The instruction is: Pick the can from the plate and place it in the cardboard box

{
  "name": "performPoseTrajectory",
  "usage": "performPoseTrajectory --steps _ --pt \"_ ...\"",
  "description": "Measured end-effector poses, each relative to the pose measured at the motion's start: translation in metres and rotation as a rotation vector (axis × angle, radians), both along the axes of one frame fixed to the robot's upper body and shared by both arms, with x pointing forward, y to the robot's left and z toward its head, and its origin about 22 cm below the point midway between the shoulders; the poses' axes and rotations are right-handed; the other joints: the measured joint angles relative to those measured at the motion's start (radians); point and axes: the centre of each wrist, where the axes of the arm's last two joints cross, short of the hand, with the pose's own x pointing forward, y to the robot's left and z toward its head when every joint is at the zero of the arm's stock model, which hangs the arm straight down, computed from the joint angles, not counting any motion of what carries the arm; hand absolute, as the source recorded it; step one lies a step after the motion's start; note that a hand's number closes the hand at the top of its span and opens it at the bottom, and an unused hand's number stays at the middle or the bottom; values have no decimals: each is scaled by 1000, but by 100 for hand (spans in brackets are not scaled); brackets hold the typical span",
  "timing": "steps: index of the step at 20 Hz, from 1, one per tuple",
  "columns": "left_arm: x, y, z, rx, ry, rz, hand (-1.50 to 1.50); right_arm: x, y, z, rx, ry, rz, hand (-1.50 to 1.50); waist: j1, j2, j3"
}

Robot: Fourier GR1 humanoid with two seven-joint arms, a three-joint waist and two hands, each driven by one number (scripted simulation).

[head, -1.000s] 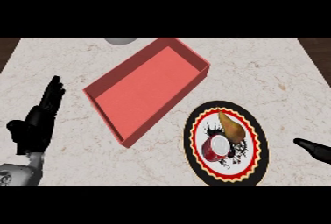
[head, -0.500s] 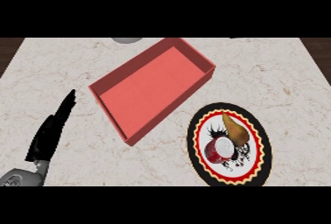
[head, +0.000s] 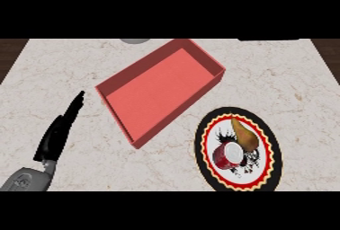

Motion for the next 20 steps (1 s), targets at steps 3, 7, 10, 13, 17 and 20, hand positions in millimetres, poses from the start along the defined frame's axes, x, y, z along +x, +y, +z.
performPoseTrajectory --steps 3,7,10,13,17,20 --pt "-2 -3 -4 -4 -1 -10 0 -11 15 13 -71 40 -15 -150 6 0 0" --pt "9 -3 -1 -1 -5 -12 0 -17 37 31 -141 87 -62 -150 9 2 0" --pt "10 -5 -3 -1 -5 -23 0 -16 50 45 -190 127 -107 -150 14 2 0" --pt "13 -8 3 4 -7 -21 0 -7 66 49 -217 163 -127 -150 19 2 0" --pt "7 -4 3 -1 -5 -27 0 7 83 50 -242 222 -137 -150 25 2 1" --pt "6 -8 1 -4 -5 -30 0 21 91 46 -242 258 -129 -150 24 2 1"
